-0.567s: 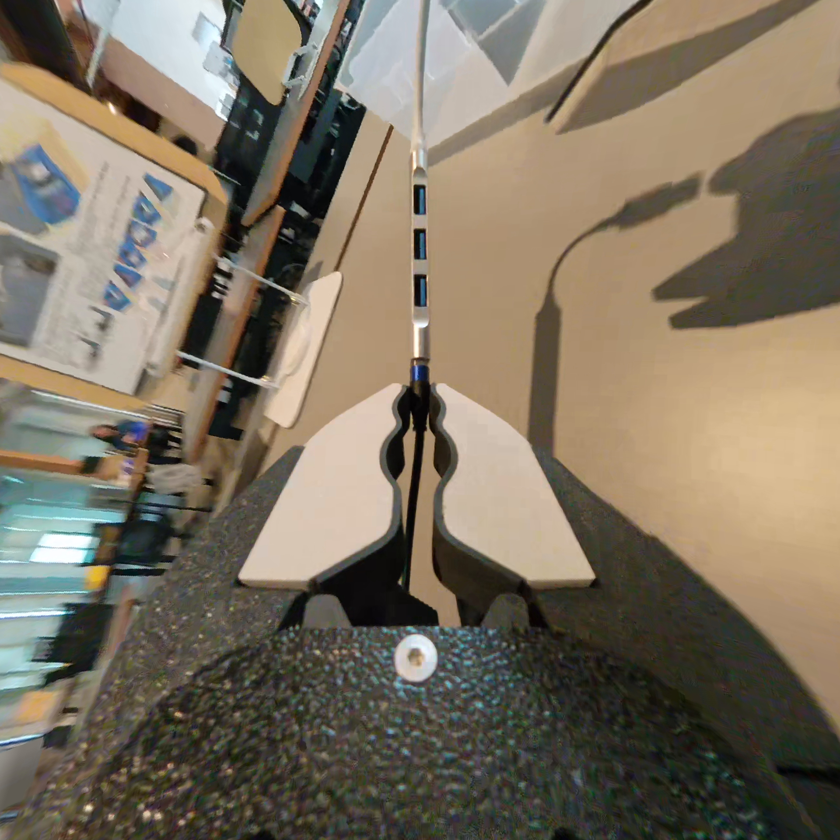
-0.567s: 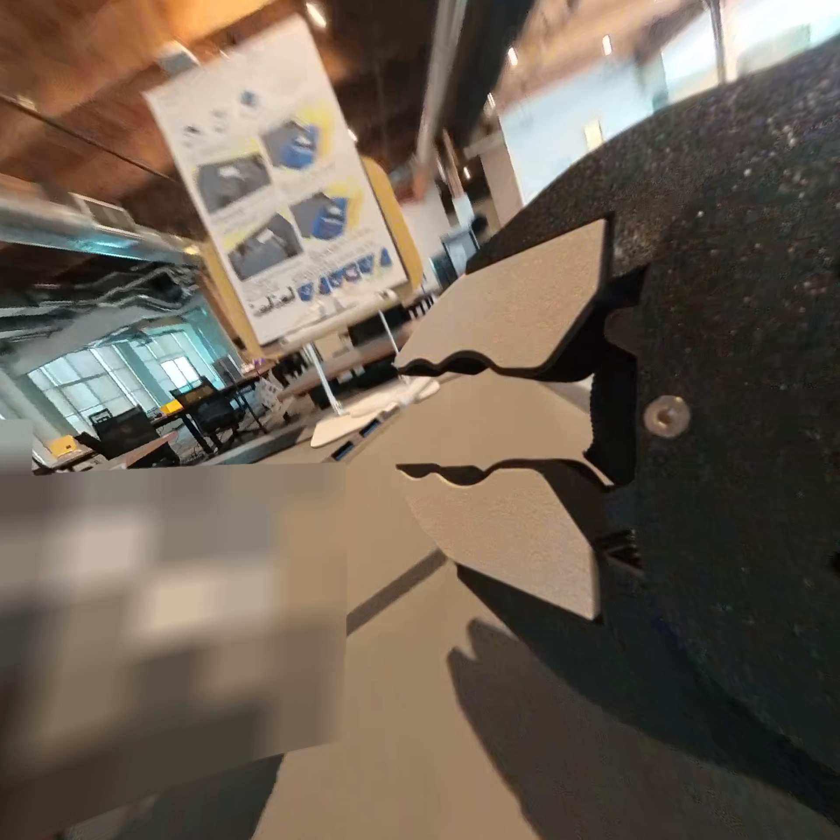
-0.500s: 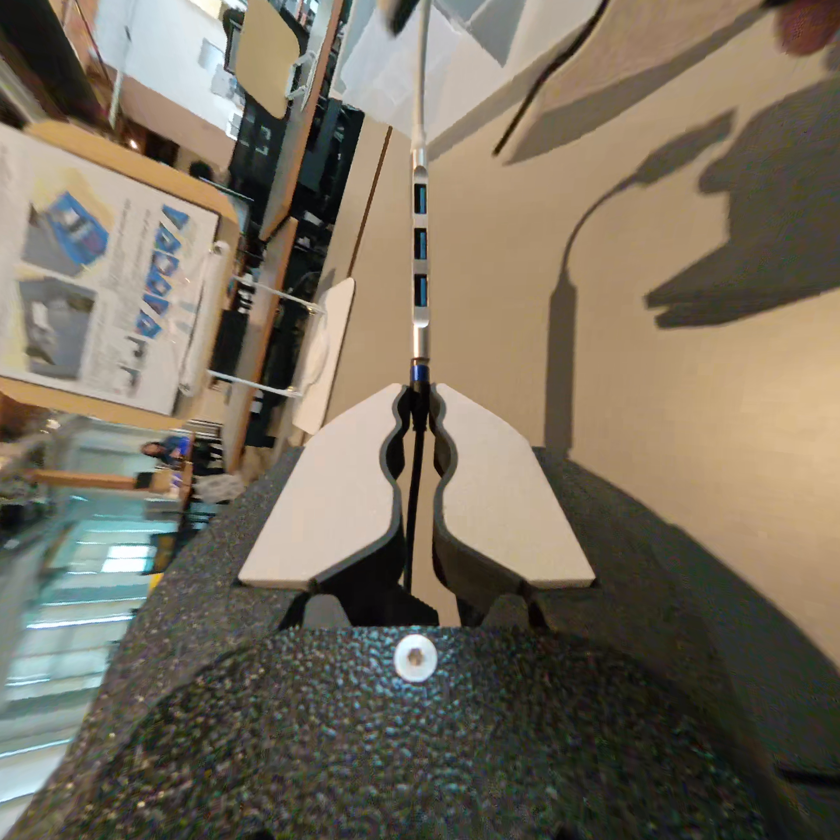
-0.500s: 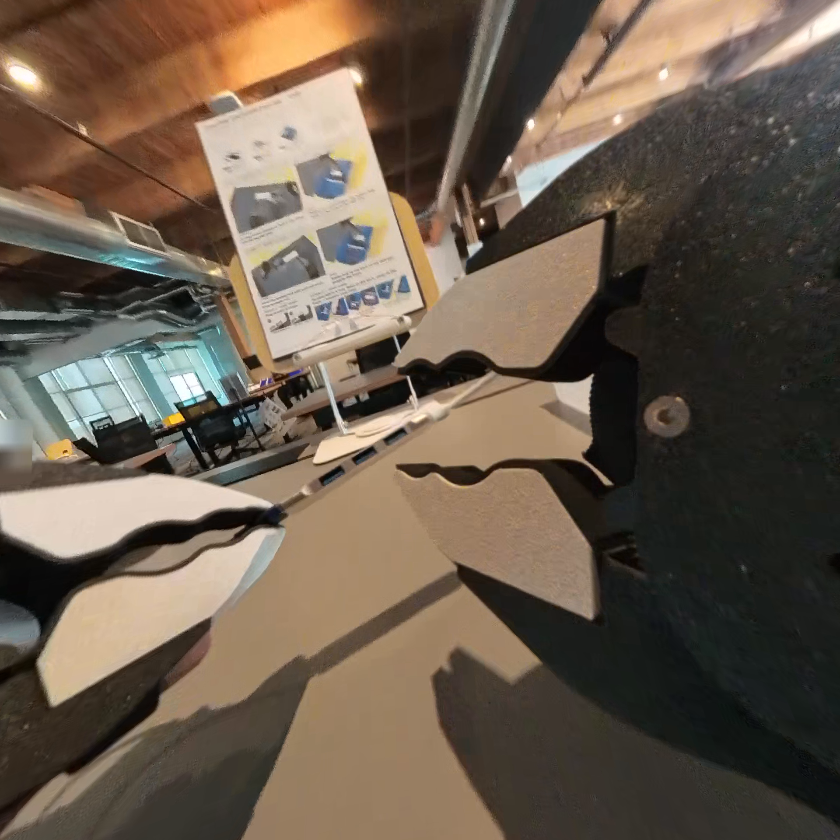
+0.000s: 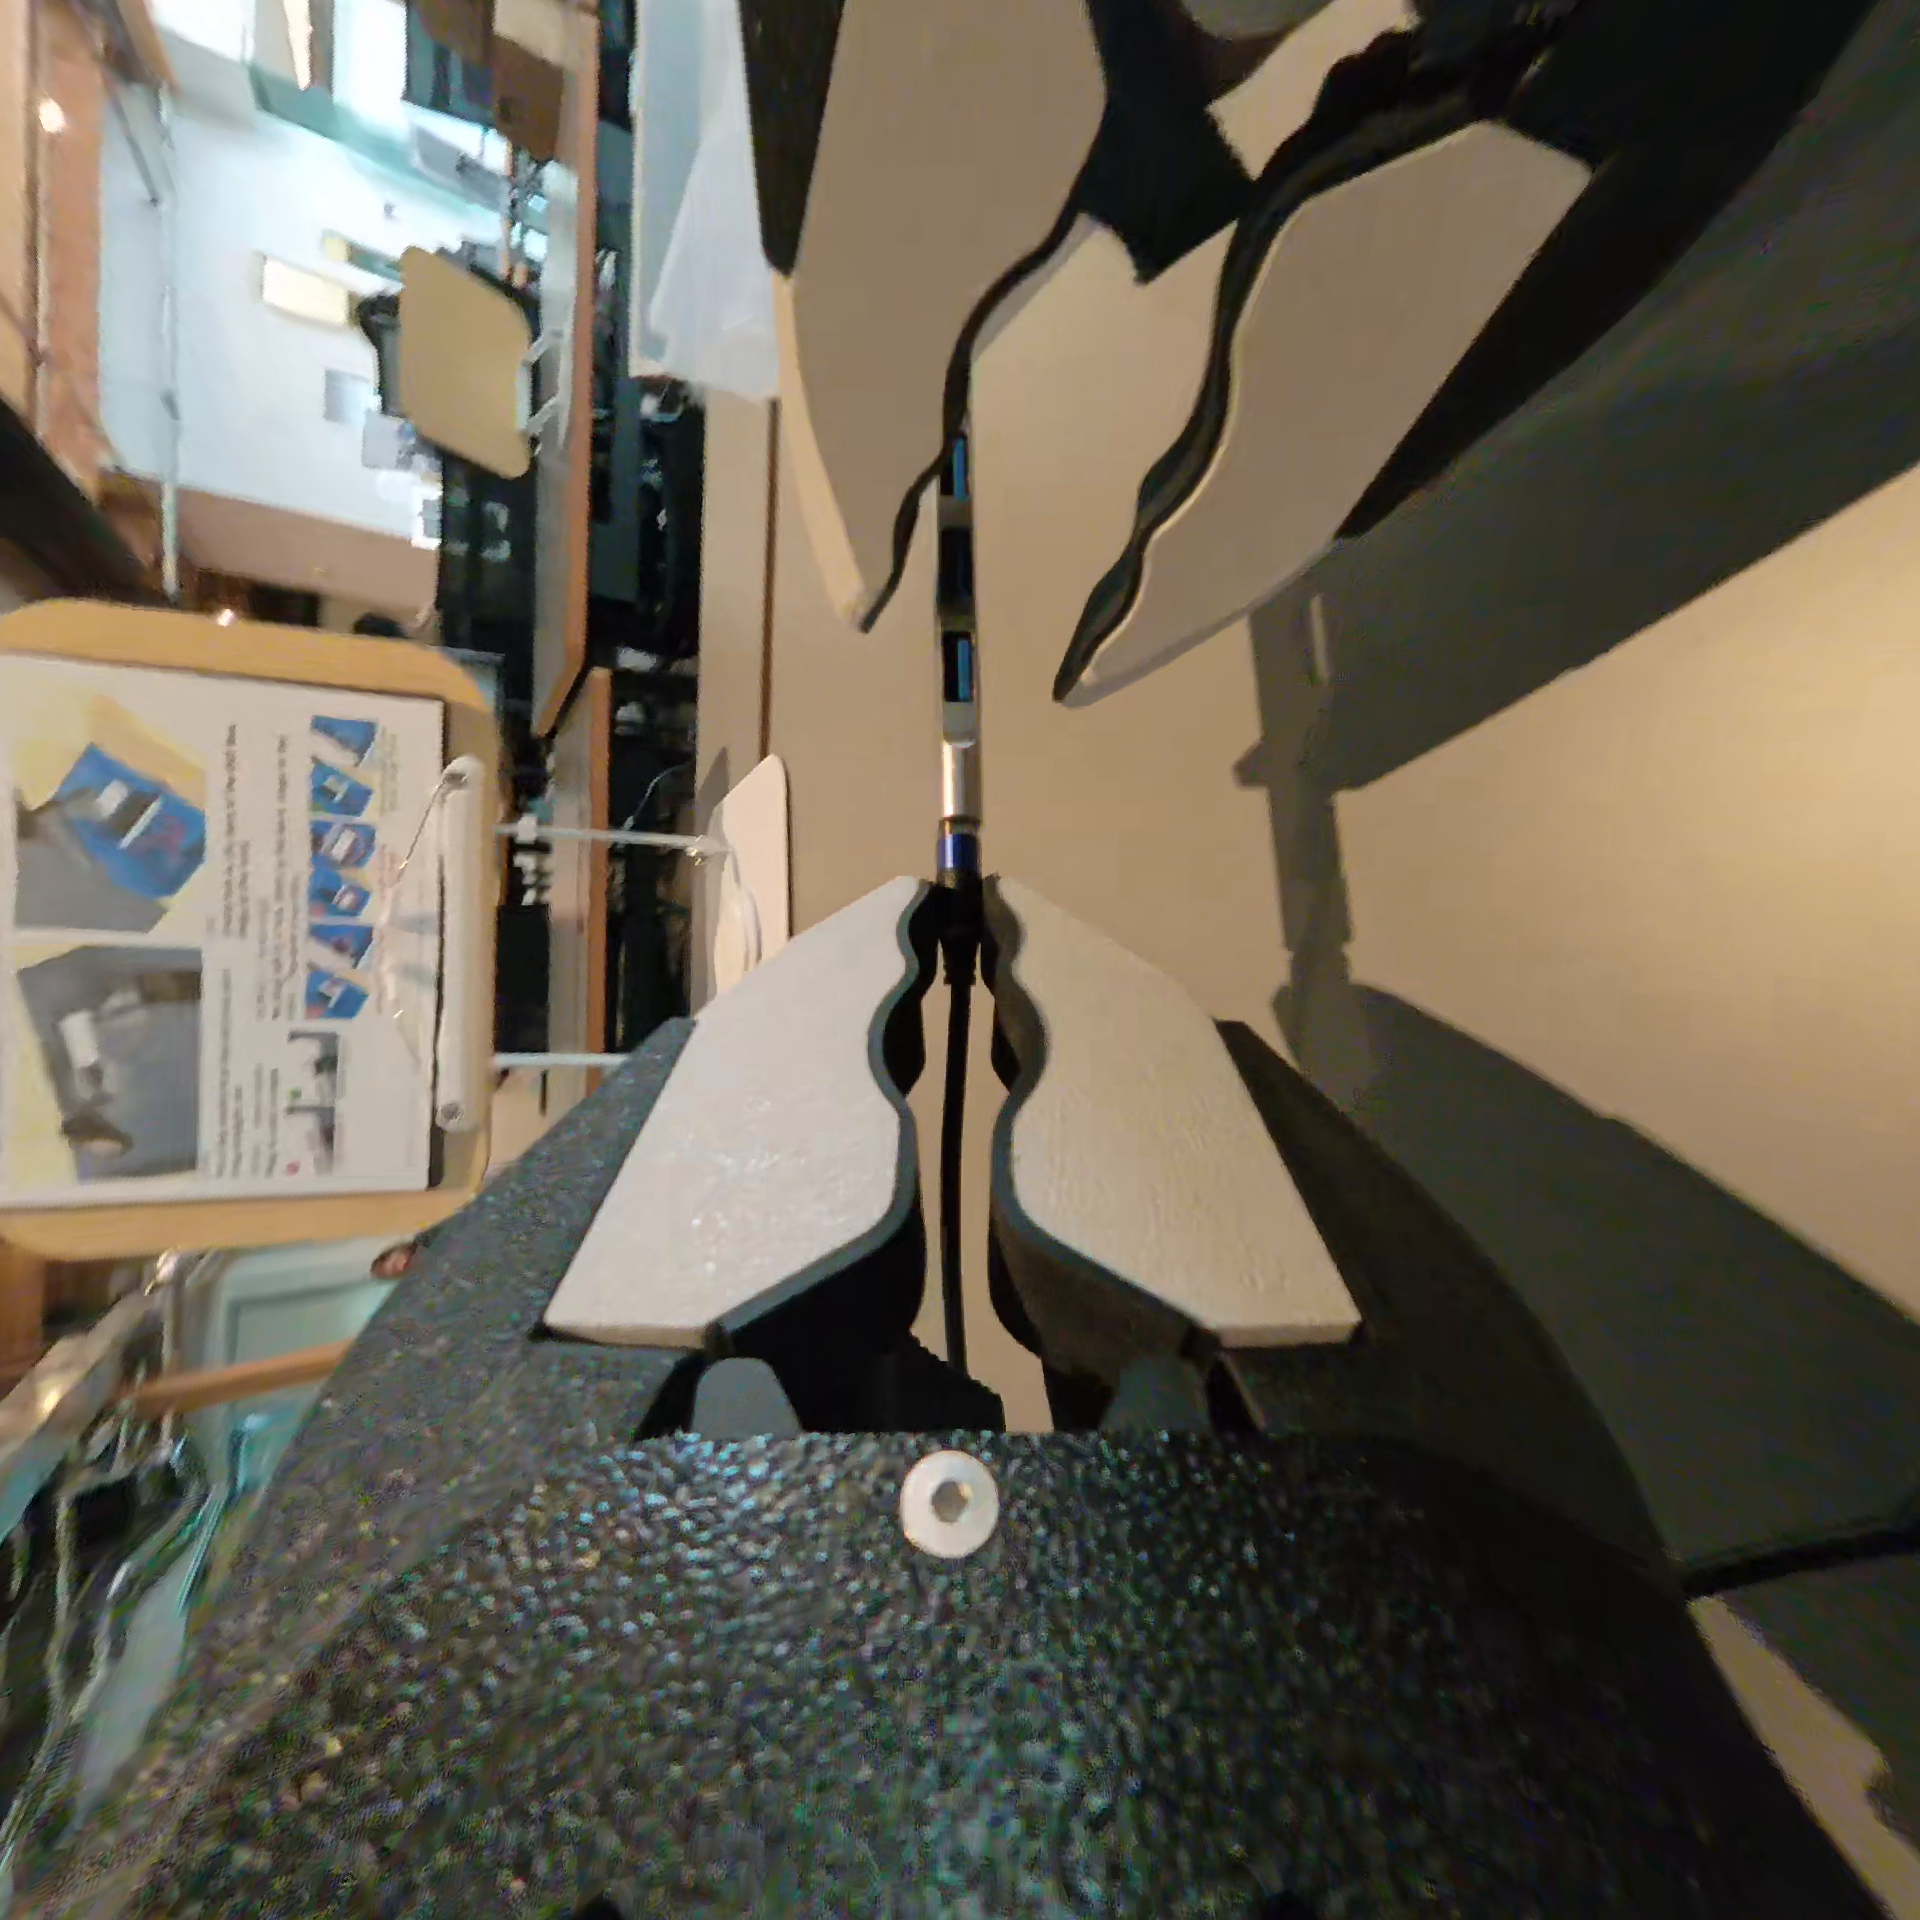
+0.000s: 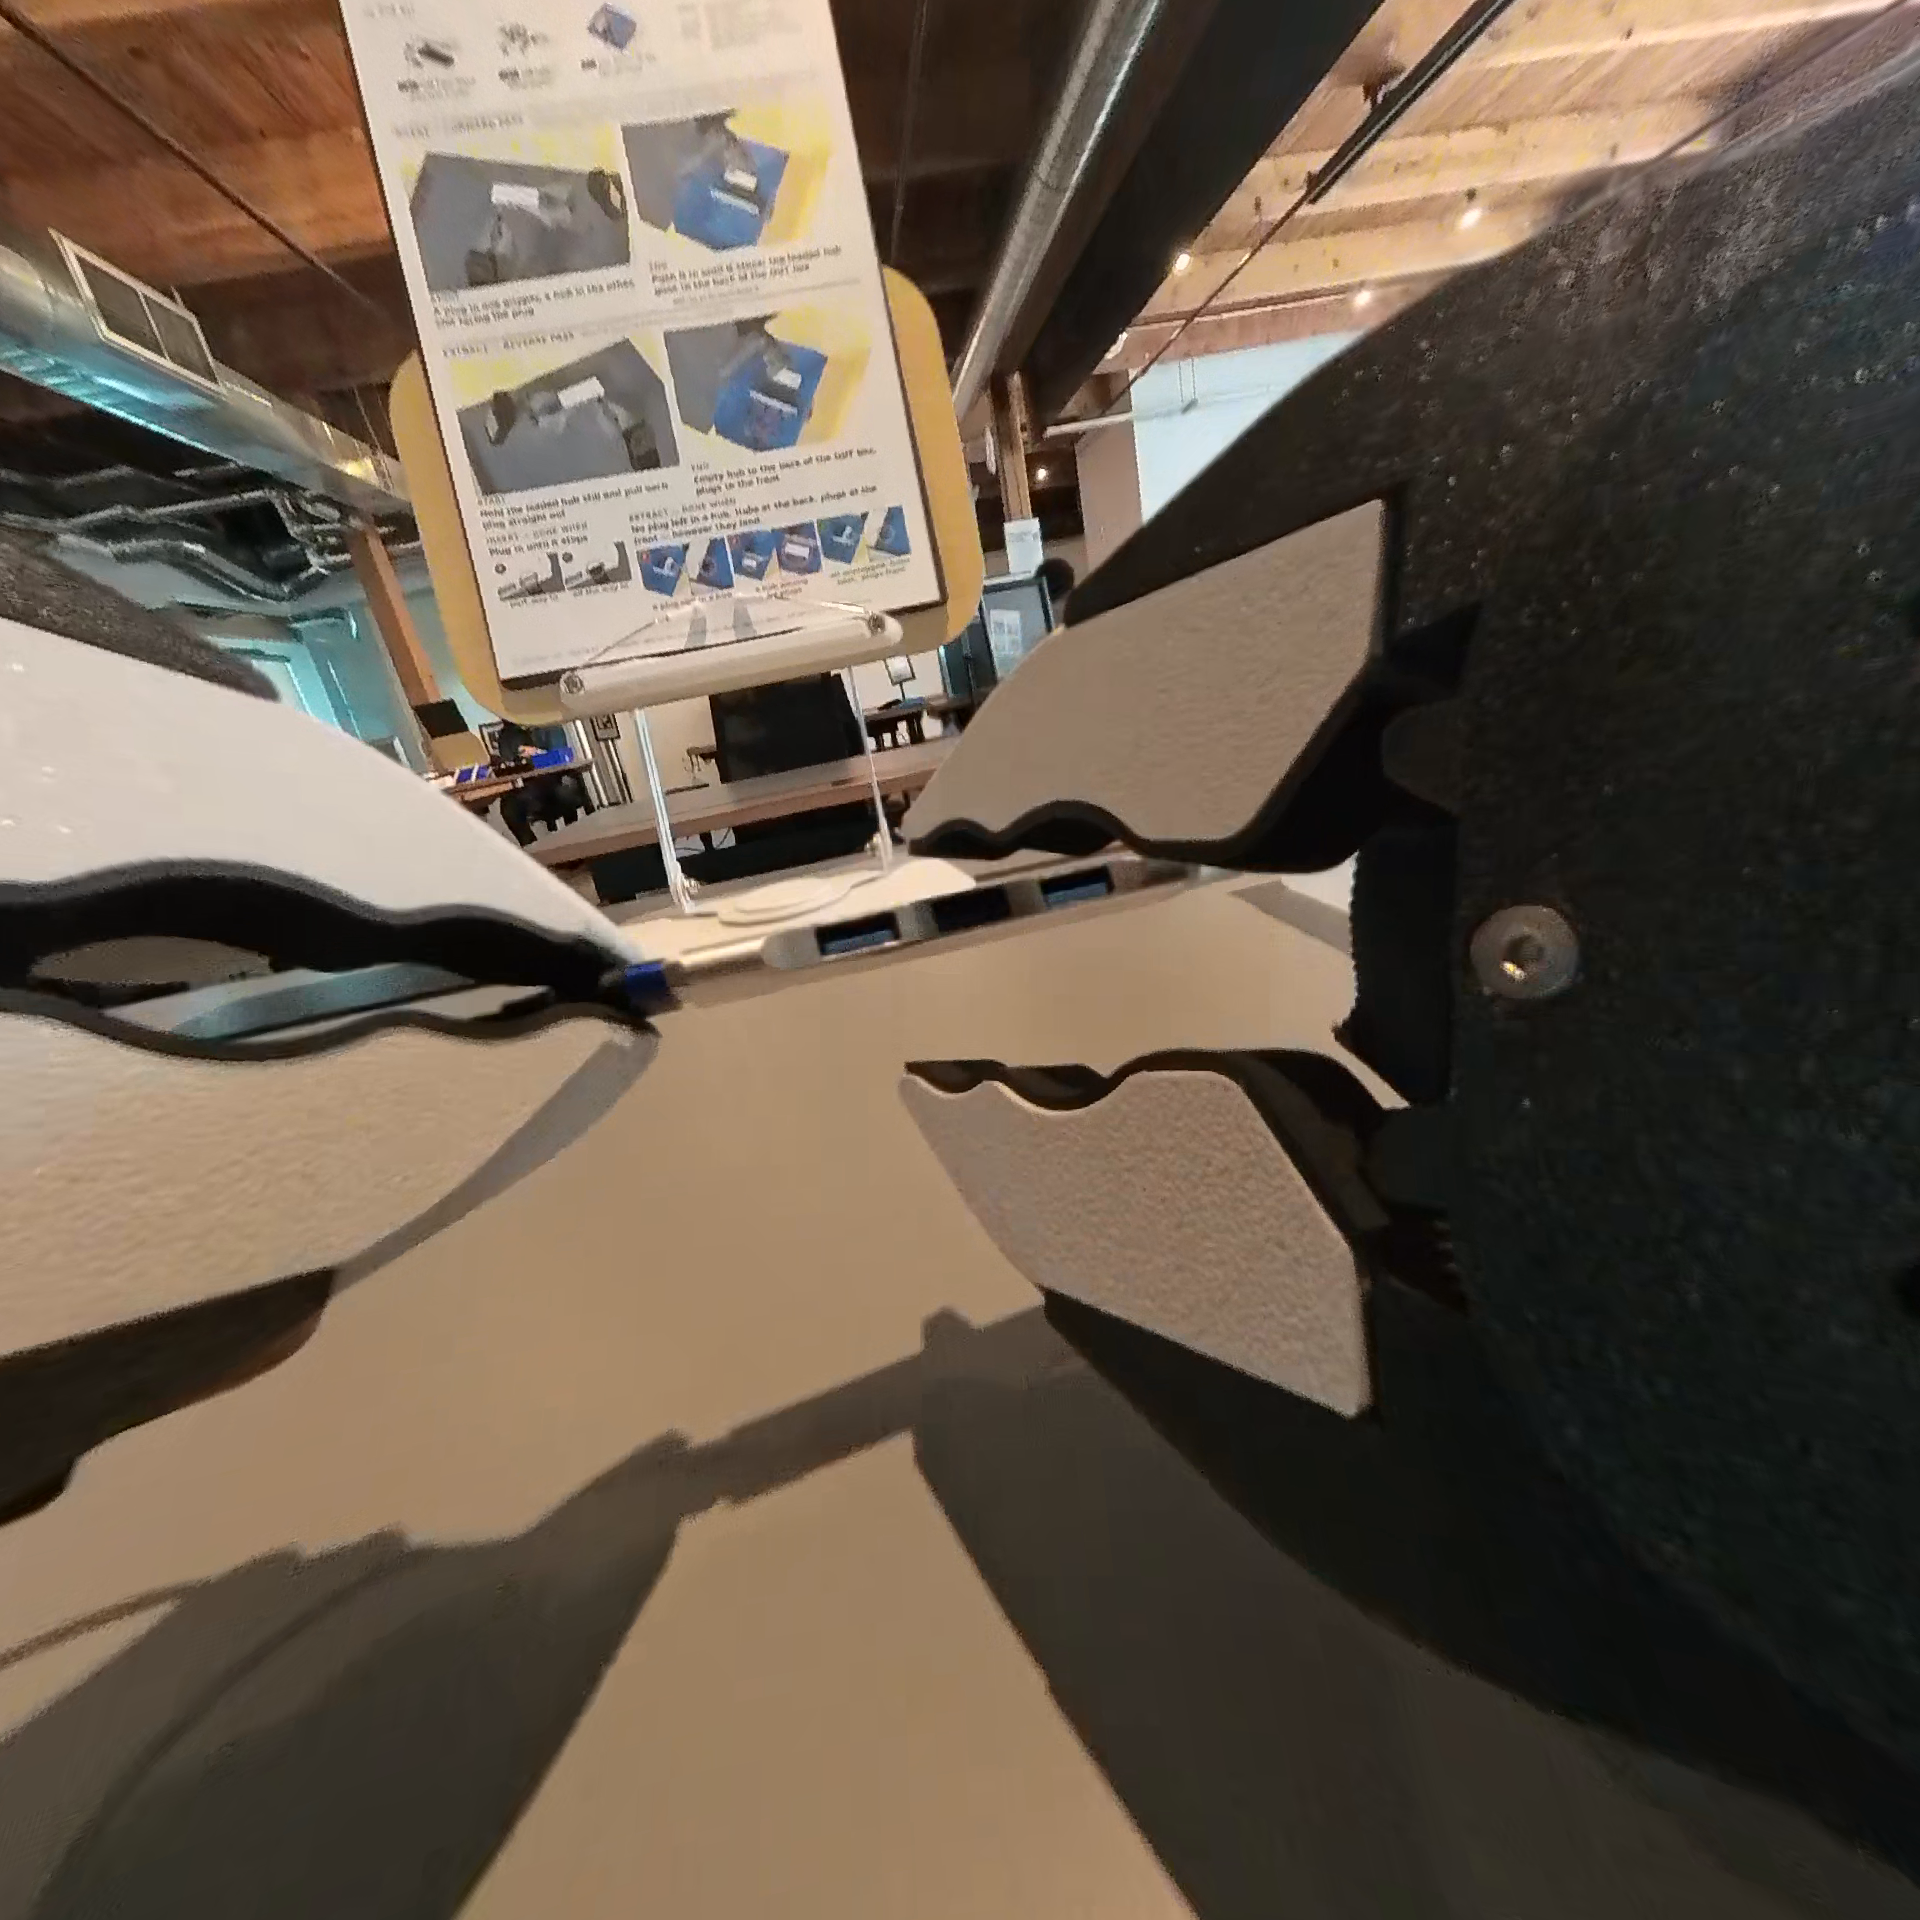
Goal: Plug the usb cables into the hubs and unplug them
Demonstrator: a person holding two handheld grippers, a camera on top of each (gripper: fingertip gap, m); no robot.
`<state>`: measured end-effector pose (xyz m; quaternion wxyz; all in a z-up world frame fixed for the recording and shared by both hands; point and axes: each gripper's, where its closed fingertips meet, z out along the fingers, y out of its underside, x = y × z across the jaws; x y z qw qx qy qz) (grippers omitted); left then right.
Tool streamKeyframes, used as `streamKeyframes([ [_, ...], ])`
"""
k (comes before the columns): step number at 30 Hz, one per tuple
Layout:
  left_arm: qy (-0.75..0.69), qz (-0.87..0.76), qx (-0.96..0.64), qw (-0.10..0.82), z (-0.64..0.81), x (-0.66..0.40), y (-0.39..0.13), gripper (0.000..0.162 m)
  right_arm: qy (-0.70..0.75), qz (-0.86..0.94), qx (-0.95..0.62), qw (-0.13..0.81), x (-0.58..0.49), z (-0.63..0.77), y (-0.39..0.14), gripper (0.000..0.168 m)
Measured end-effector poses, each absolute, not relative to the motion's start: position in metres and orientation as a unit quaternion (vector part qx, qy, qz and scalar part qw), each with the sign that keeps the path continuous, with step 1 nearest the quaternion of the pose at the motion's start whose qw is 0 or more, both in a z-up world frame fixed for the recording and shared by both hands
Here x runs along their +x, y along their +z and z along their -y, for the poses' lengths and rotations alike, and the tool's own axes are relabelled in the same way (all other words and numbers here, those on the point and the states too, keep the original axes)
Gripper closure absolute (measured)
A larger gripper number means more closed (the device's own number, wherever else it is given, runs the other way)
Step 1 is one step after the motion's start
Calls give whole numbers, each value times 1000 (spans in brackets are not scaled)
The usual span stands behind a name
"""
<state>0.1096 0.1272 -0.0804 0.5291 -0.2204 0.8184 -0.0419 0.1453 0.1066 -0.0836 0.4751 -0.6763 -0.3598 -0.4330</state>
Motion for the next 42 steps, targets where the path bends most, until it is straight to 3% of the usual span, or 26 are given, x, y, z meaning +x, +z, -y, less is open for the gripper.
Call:
streamKeyframes([
  [3, -52, -832, -197, 517, -128, 111, -85, 154, -425, 358, -690, 464, 150, -112, -93, 139],
  [6, -39, -833, -182, 521, -130, 112, -92, 154, -430, 354, -695, 454, 154, -115, -99, 158],
  [21, -63, -808, -186, 555, -129, 113, -109, 154, -421, 362, -716, 424, 153, -112, -119, 160],
  [26, -87, -772, -207, 594, -132, 111, -91, 153, -419, 334, -728, 428, 162, -110, -115, 161],
  [31, -249, -695, -263, 622, -121, 98, -42, 154, -381, 286, -752, 455, 172, -108, -107, 161],
  [36, -521, -603, -313, 516, -77, 72, 2, 162, -276, 232, -793, 491, 165, -110, -104, 161],
  [42, -670, -497, -445, 325, -79, 85, -19, 155, -119, 170, -811, 547, 148, -115, -93, 161],
])
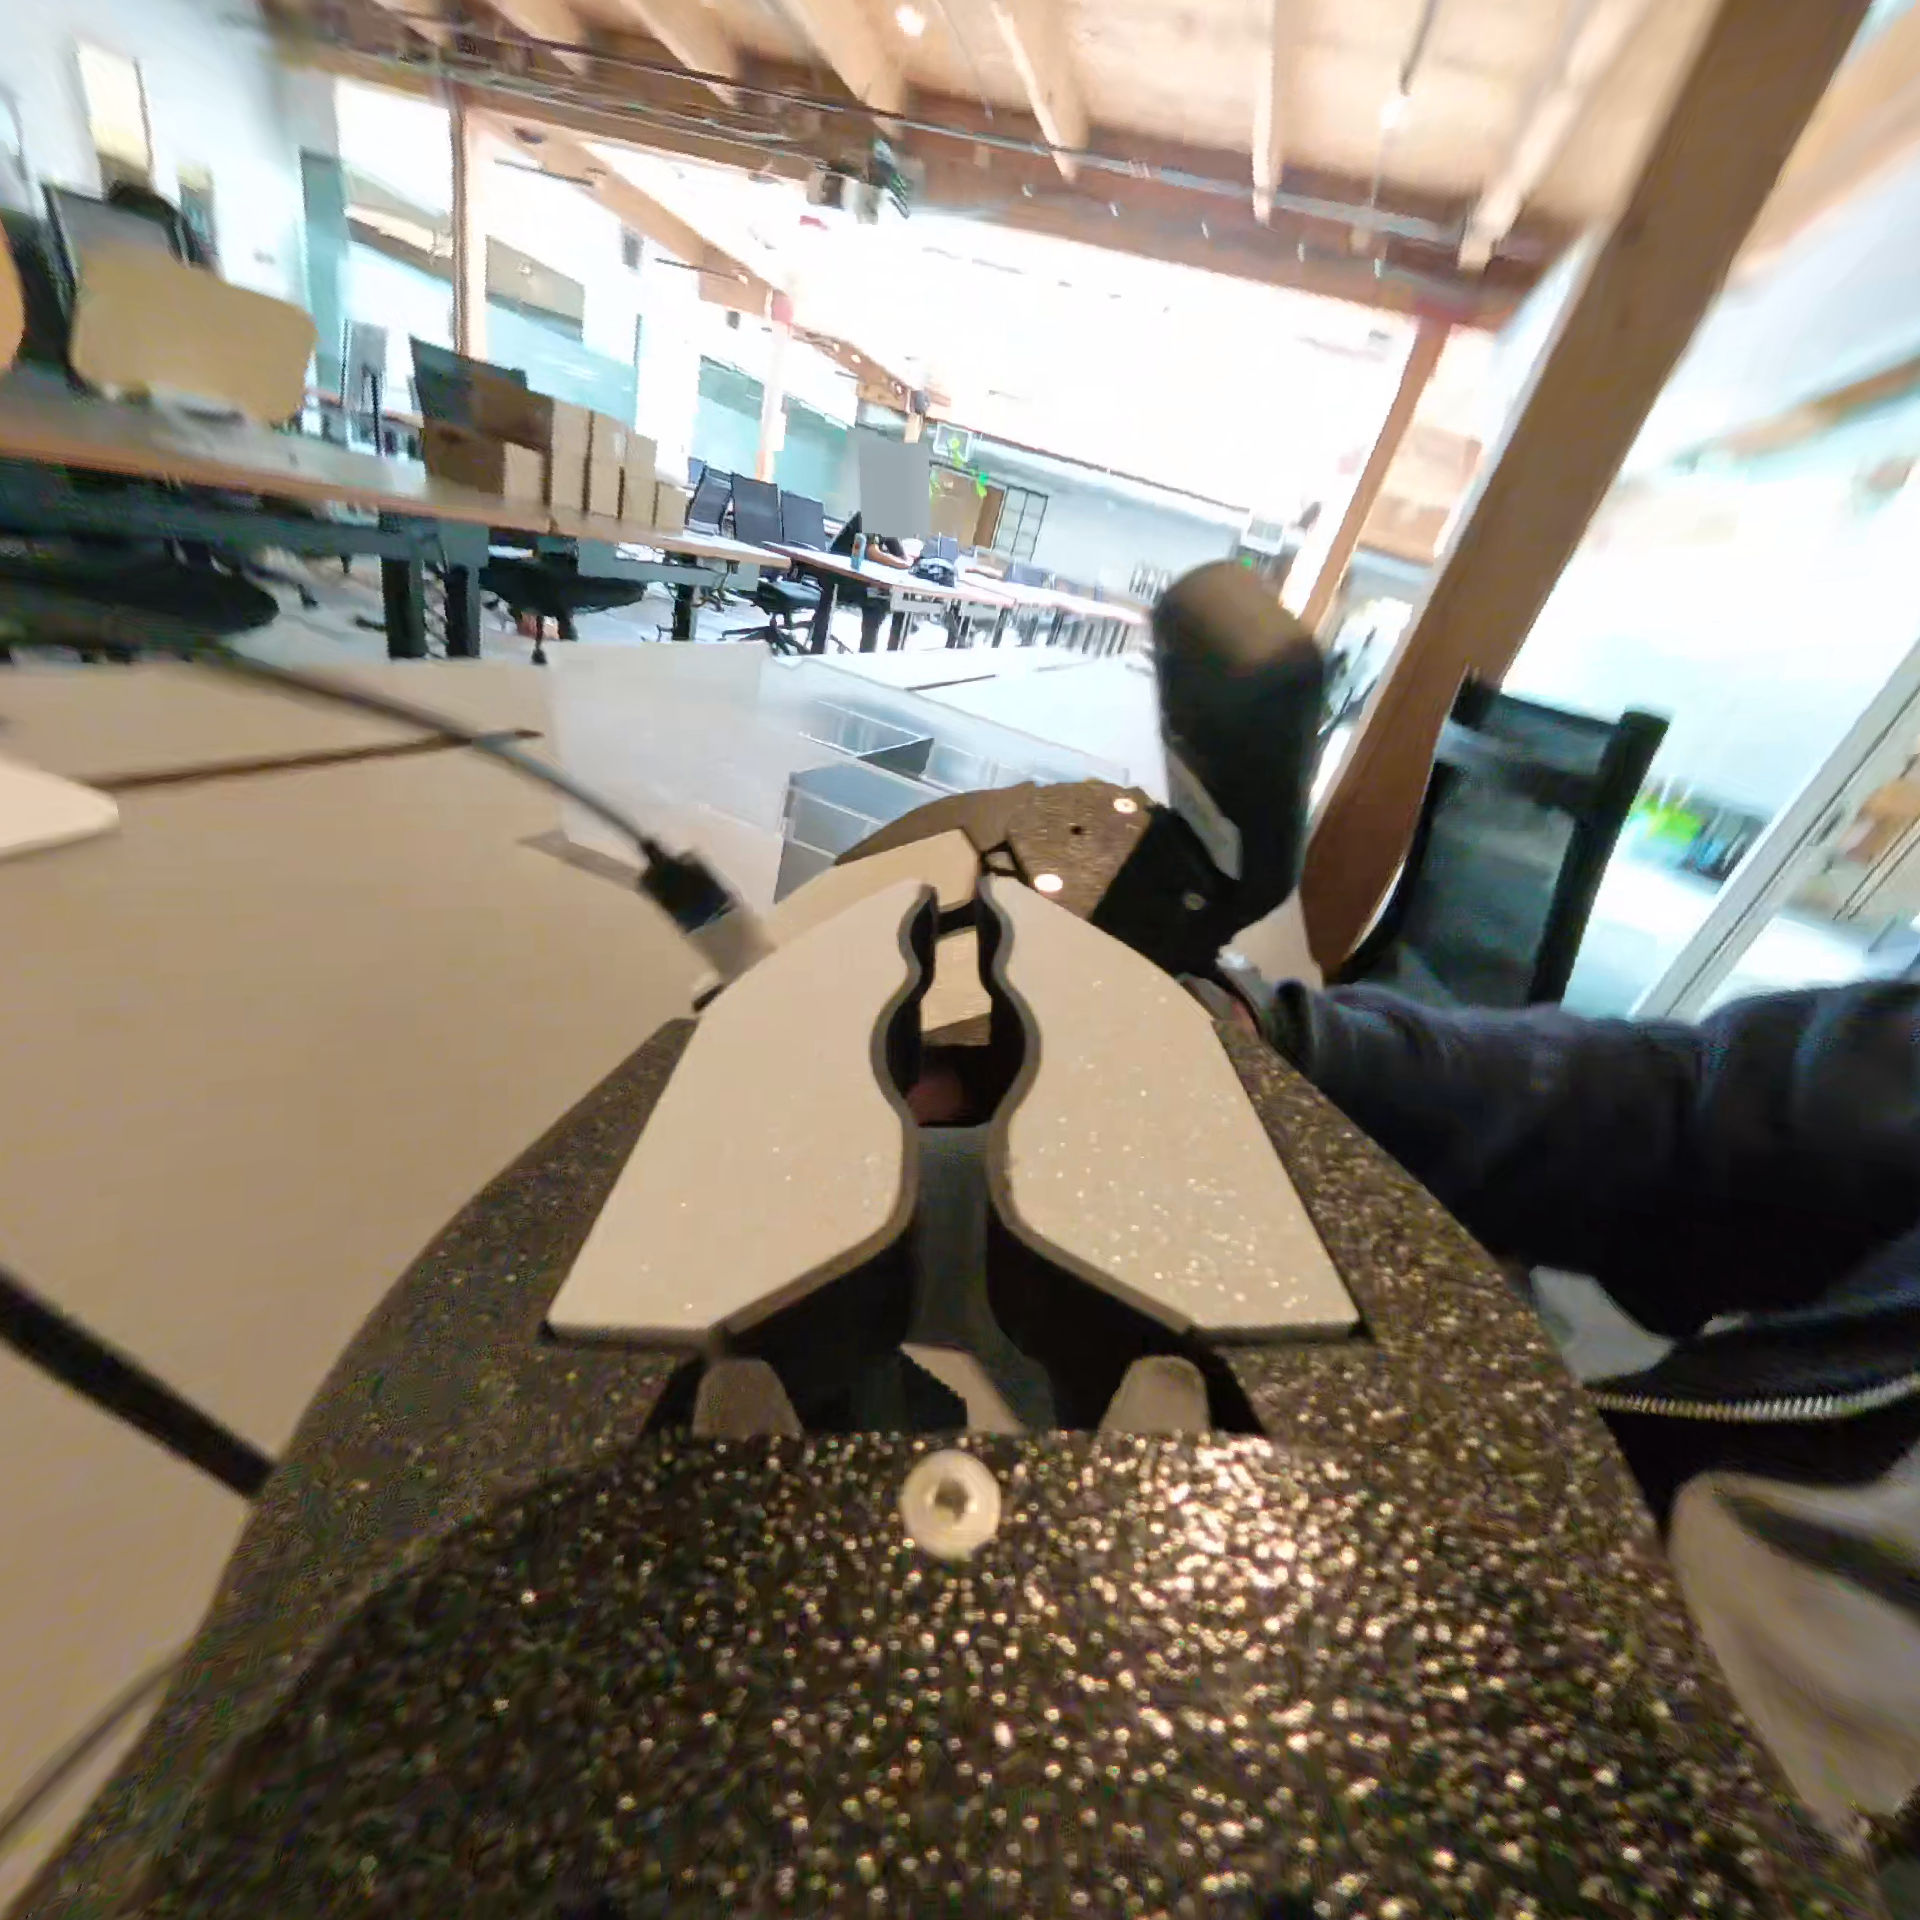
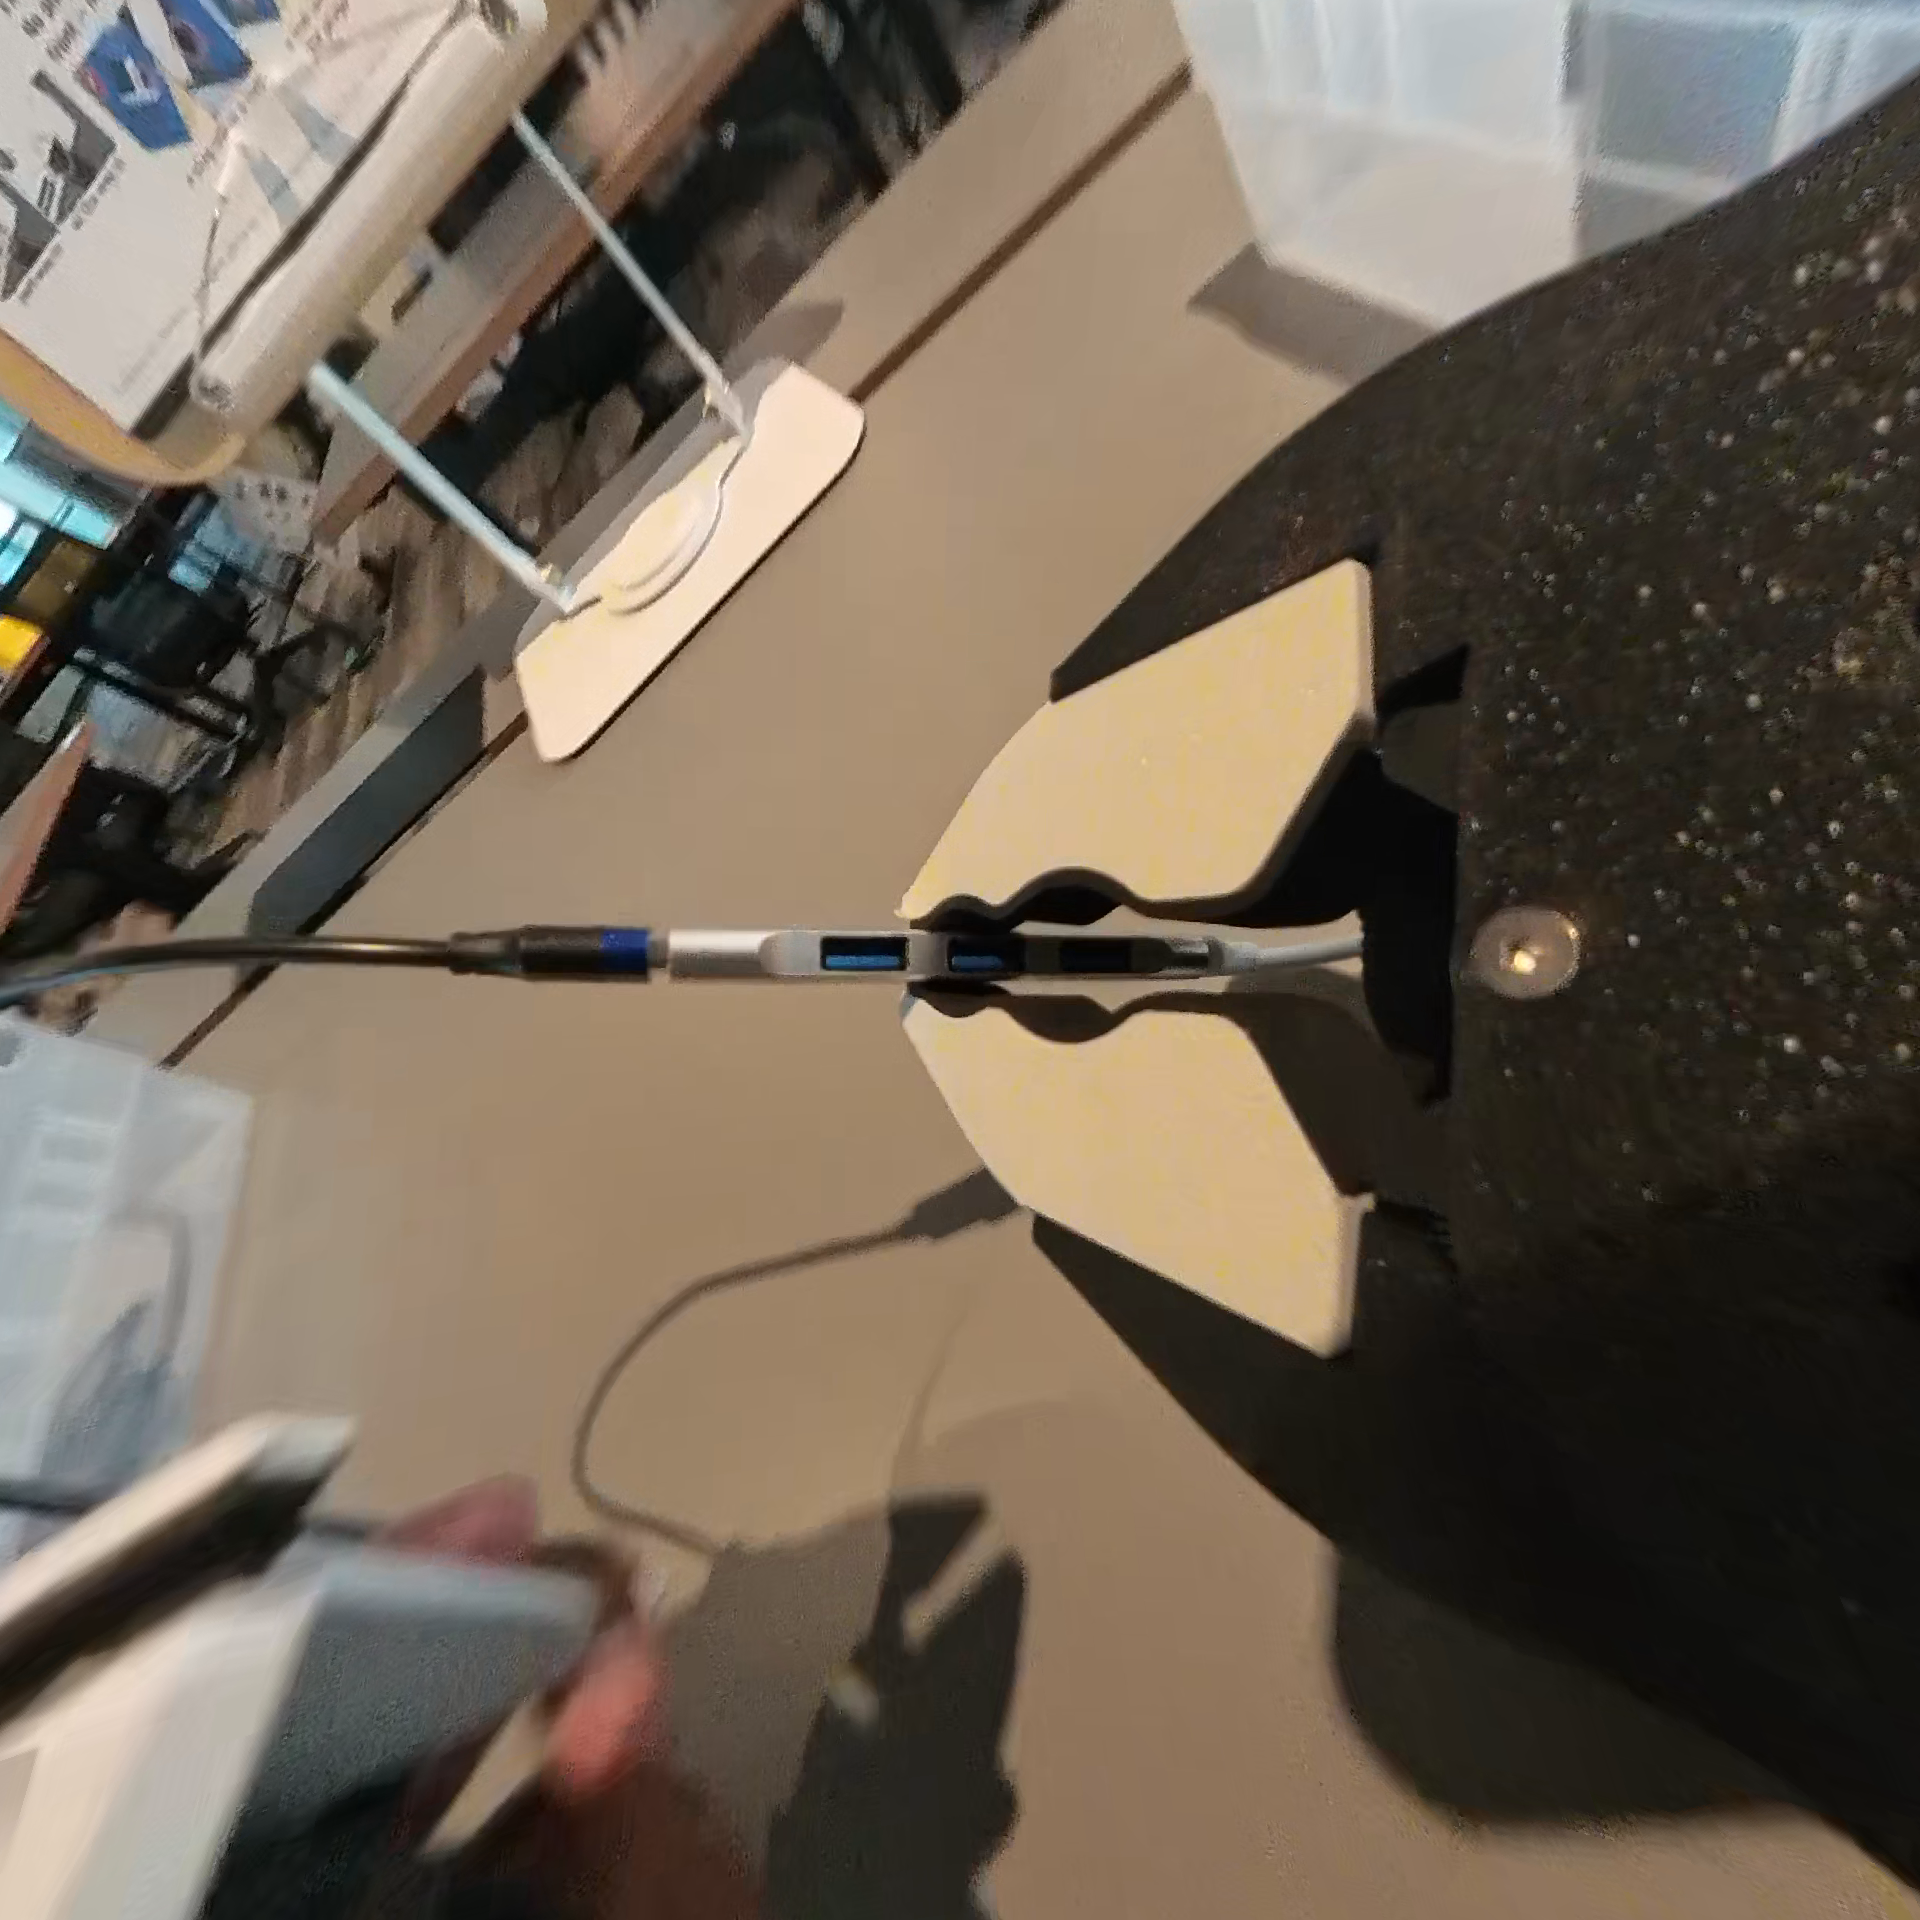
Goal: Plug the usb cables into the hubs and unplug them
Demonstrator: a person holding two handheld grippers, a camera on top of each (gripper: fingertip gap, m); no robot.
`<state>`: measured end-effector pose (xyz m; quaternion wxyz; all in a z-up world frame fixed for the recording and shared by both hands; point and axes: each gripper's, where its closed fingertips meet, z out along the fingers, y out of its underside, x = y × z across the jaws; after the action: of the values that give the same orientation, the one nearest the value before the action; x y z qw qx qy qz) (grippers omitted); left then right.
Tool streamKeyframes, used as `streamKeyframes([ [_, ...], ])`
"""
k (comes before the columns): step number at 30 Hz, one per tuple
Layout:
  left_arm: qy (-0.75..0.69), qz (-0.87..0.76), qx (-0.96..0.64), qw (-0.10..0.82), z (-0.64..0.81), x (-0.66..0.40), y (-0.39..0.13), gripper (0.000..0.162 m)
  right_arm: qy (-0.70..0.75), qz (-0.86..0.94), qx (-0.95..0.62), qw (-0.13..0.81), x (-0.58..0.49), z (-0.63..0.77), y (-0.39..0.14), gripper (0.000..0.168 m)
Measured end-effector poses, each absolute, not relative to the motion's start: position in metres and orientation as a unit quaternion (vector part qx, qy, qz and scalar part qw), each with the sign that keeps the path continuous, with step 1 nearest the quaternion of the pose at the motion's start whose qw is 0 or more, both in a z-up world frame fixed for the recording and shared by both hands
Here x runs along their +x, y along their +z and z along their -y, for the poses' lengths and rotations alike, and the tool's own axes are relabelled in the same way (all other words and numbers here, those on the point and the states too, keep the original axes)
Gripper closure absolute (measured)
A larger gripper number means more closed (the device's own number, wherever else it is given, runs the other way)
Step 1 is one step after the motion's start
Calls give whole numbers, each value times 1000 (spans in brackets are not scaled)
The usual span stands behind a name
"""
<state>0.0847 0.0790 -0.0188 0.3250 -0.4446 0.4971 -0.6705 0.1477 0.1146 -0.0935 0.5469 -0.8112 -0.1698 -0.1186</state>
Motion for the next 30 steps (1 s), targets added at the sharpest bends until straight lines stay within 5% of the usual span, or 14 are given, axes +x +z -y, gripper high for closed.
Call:
streamKeyframes([
  [6, -681, -476, -474, 292, -109, 106, -38, 130, 10, 171, -790, 589, 123, -108, -79, 161],
  [14, -739, -510, -326, 297, -96, 93, -6, 124, 161, 208, -754, 601, 89, -96, -67, 161],
  [20, -743, -524, -305, 282, -86, 94, -8, 128, 210, 213, -740, 602, 76, -91, -63, 161],
  [24, -758, -526, -282, 264, -79, 89, -5, 155, 212, 224, -744, 593, 70, -91, -69, 161],
  [30, -746, -539, -296, 256, -80, 86, -10, 155, 204, 237, -750, 583, 70, -90, -73, 162],
])
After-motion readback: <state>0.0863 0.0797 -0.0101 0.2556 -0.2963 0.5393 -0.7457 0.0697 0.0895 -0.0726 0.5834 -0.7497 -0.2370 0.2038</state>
